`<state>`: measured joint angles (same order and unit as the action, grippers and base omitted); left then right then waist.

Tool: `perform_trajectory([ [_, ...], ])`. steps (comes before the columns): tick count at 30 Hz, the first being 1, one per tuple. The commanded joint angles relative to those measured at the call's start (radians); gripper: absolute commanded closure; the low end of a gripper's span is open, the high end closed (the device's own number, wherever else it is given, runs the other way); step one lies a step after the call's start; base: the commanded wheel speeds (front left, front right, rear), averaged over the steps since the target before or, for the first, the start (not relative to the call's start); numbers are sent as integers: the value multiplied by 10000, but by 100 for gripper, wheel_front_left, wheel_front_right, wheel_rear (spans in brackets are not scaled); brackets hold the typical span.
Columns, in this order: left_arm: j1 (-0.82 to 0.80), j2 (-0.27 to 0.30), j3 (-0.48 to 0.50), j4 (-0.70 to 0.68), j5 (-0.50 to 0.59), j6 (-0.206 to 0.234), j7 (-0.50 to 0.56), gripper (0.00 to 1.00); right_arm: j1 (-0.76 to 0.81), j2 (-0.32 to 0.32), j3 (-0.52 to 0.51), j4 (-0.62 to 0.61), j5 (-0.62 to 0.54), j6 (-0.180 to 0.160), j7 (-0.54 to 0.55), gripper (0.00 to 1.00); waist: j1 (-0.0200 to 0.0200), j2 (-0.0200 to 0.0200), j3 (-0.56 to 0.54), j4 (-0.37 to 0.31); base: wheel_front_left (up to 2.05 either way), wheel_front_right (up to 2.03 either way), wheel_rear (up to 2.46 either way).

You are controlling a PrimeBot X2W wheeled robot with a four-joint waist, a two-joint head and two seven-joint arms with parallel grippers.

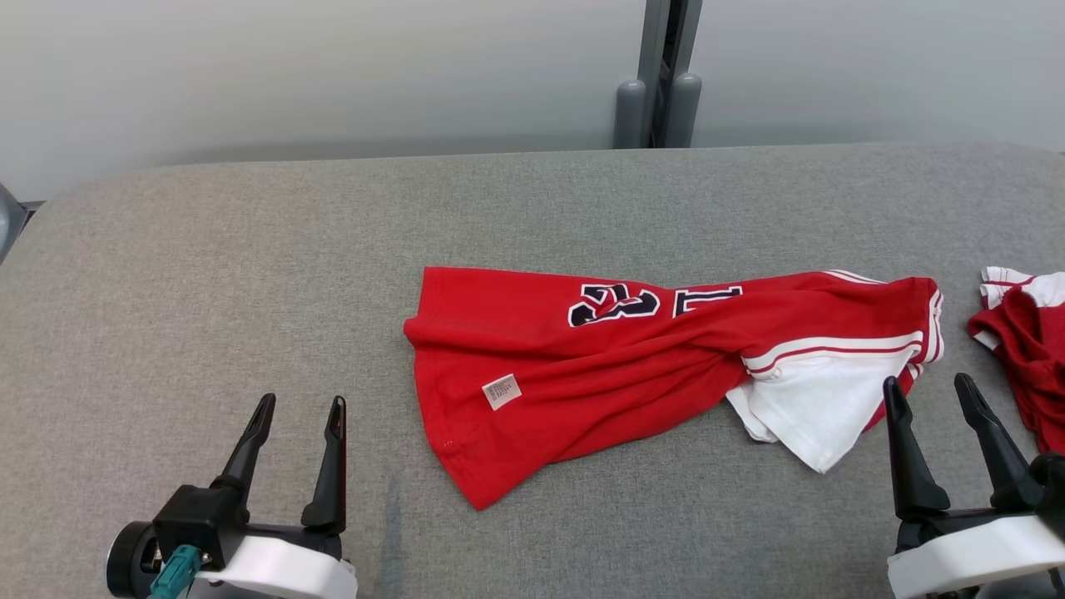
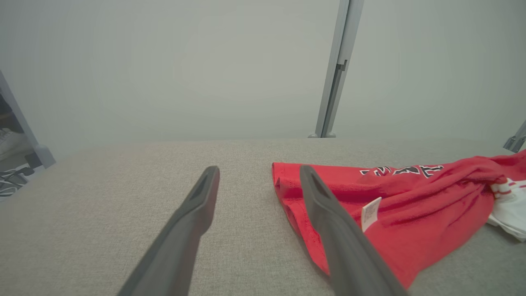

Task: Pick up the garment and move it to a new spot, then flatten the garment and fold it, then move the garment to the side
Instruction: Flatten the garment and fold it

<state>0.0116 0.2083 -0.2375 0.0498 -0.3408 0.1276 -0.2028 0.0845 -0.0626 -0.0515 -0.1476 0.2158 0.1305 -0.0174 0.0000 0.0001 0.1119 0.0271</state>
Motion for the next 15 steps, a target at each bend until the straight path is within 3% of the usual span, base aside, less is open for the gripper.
perform_trajectory([
  [1,-160,59,13,-15,-38,38,2,0,28,-10,-15,-65,-68,4,54,0,0,-1,16,5,0,0,0],
  [7,-531,56,-299,66,-164,-317,407,0,-75,22,83,-124,-64,3,103,0,0,-1,171,-53,0,0,0],
  [15,-888,-136,-1097,573,-983,-1053,2551,0,-243,-34,428,-46,28,4,106,0,0,-1,671,-415,0,0,0],
])
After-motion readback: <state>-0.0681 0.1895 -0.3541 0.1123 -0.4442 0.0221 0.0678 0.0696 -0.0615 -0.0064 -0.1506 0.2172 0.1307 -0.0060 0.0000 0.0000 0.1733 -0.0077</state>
